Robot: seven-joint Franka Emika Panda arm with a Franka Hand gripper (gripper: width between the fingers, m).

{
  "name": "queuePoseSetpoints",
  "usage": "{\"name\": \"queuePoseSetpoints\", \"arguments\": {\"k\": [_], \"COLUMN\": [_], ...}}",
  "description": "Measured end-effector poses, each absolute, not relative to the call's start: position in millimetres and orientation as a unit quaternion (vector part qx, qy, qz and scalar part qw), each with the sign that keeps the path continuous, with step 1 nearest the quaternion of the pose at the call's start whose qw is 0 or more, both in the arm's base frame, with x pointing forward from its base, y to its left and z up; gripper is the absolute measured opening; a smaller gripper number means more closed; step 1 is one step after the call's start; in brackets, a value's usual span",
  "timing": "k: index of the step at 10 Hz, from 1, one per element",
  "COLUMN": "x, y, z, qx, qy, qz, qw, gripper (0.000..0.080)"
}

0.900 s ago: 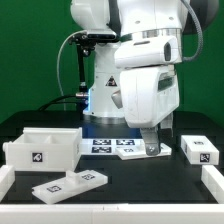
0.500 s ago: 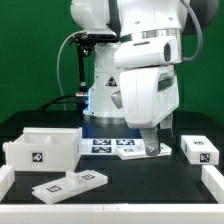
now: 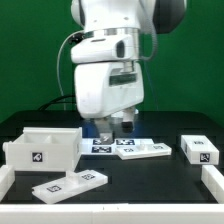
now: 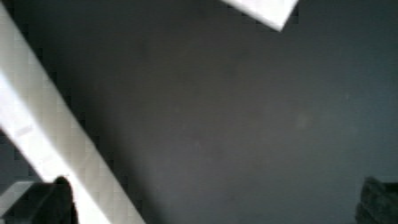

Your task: Assemble cabinet

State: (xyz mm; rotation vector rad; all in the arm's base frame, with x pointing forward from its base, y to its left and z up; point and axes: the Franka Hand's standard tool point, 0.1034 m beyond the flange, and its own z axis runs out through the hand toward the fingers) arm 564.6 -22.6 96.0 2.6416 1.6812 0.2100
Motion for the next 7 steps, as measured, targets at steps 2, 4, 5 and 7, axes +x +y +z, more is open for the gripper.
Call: {"name": "queuePoseSetpoints", "arguments": {"k": [2, 4, 5, 7], "x": [564.2, 560.7, 546.2, 534.9], "y": [-23.5, -35.2, -56.6, -69.2], "z": [95.2, 94.2, 94.9, 92.3], "qx": [0.842, 0.853, 0.885, 0.911], "qy": [0.535, 0.516, 0.453, 0.404], "qz": [0.066, 0.081, 0.101, 0.075], "qw": [0.001, 0.010, 0.016, -0.010], "gripper": [0.0798, 0.0798, 0.0798, 0.0798]}}
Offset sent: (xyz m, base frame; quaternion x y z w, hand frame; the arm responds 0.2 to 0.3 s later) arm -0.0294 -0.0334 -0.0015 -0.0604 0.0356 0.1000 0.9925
